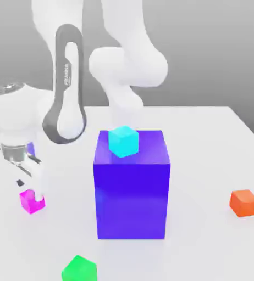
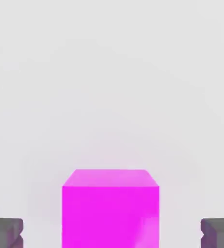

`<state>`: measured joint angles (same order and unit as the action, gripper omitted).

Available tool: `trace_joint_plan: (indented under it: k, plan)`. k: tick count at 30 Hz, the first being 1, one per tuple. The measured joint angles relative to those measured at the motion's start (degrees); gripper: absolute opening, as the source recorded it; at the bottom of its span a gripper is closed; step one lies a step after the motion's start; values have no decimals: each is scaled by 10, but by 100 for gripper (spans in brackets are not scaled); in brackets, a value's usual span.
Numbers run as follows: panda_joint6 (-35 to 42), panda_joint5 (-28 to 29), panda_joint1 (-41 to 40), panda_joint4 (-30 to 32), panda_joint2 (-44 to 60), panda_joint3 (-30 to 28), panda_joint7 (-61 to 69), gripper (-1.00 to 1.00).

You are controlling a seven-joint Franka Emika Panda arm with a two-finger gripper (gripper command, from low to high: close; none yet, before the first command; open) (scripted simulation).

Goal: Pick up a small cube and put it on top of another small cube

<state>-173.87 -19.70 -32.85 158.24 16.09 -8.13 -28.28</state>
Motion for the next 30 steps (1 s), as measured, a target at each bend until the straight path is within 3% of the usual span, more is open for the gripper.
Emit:
trace_joint_plan:
  k: [1, 8, 13, 15, 27, 30]
  plan:
    - [-9, -12, -12, -3, 12, 15, 10, -100]
    - [-8, -9, -13, -2, 11, 15, 7, -100]
    - [60, 101, 52, 20, -80, -76, -76, -100]
    - [91, 150, 56, 25, -118, -87, -112, -100]
    - [257, 189, 219, -205, -56, 55, -117, -100]
    - [227, 189, 230, -226, -6, 68, -115, -100]
